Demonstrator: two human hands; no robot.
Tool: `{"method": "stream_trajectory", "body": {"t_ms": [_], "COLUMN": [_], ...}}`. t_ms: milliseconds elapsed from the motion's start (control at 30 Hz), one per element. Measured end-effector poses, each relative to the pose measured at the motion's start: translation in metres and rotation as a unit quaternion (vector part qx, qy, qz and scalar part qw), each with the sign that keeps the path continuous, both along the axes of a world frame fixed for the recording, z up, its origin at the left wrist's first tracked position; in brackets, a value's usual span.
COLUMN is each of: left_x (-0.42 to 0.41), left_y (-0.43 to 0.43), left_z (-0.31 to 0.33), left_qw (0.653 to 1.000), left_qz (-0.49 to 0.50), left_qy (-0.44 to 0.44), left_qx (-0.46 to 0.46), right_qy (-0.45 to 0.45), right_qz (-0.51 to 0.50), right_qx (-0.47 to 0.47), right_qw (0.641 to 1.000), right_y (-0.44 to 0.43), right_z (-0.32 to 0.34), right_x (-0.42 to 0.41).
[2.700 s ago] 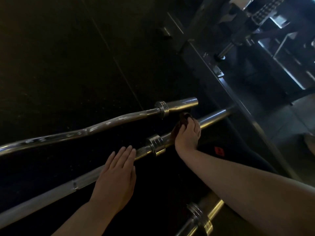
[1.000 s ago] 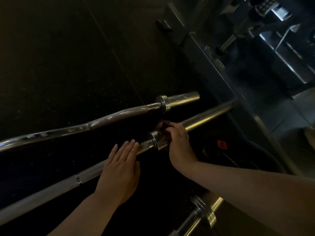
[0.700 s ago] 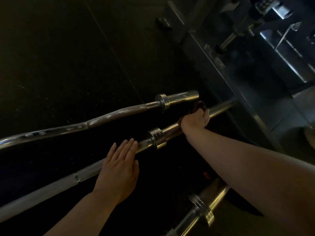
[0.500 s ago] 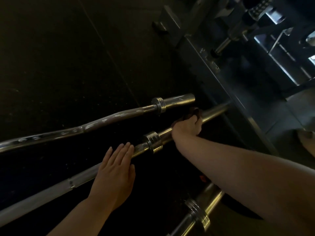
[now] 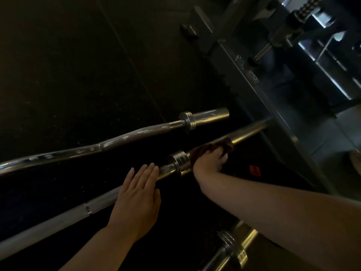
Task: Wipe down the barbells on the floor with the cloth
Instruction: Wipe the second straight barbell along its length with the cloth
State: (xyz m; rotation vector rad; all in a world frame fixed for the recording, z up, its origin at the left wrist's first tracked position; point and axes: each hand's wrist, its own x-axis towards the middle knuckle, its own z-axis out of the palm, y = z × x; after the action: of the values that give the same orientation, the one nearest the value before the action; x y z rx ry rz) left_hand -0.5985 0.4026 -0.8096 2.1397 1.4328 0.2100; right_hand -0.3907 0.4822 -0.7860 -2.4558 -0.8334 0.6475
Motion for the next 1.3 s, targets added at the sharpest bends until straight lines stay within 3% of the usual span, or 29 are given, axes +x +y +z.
{"method": "stream_trajectory", "body": {"t_ms": [67,100,167,300,467,533,700,833,933,1033,1133,1200,1300], "left_x": [0.003,0.004,0.004,0.003,0.003,0.000,-0.007,-0.021,-0.038,-0.046,-0.049,-0.055,-0.064], "left_y": [0.002,0.002,0.003,0.003,0.005,0.003,0.002,-0.005,-0.021,-0.038,-0.048,-0.052,-0.055], "left_z": [0.005,0.008,0.012,0.015,0.017,0.015,0.012,0.010,0.000,-0.010,-0.014,-0.015,-0.016], "left_qw": [1.000,1.000,1.000,0.999,0.999,0.999,0.999,0.999,0.997,0.993,0.988,0.986,0.984], "left_qz": [0.012,0.012,0.004,0.000,-0.007,-0.015,-0.027,0.006,0.010,0.039,0.064,0.073,0.084], "left_qy": [-0.002,0.005,0.019,0.004,0.022,0.020,0.028,0.036,0.074,0.099,0.114,0.124,0.132], "left_qx": [0.000,0.000,-0.015,-0.034,-0.036,-0.033,-0.024,-0.006,0.031,0.058,0.078,0.083,0.081], "right_qy": [-0.024,-0.065,-0.124,-0.113,-0.143,-0.161,-0.090,-0.033,-0.101,-0.189,-0.175,-0.185,-0.194], "right_qz": [0.106,0.139,0.187,0.241,0.462,0.475,0.296,0.304,0.378,0.581,0.651,0.640,0.569], "right_qx": [-0.001,0.033,0.015,-0.016,-0.014,-0.038,-0.021,0.028,0.047,0.018,-0.040,-0.044,-0.061], "right_qw": [0.994,0.988,0.974,0.964,0.875,0.865,0.951,0.952,0.919,0.791,0.737,0.744,0.797], "right_y": [-0.018,-0.018,-0.006,0.009,-0.020,-0.010,-0.004,-0.027,-0.039,-0.058,-0.067,-0.053,-0.043], "right_z": [-0.002,-0.003,0.002,0.006,0.005,0.012,0.022,0.029,0.034,0.029,0.024,0.021,0.020], "right_x": [-0.013,-0.008,0.006,0.023,0.023,0.035,0.007,-0.028,-0.035,-0.058,-0.077,-0.069,-0.060]}}
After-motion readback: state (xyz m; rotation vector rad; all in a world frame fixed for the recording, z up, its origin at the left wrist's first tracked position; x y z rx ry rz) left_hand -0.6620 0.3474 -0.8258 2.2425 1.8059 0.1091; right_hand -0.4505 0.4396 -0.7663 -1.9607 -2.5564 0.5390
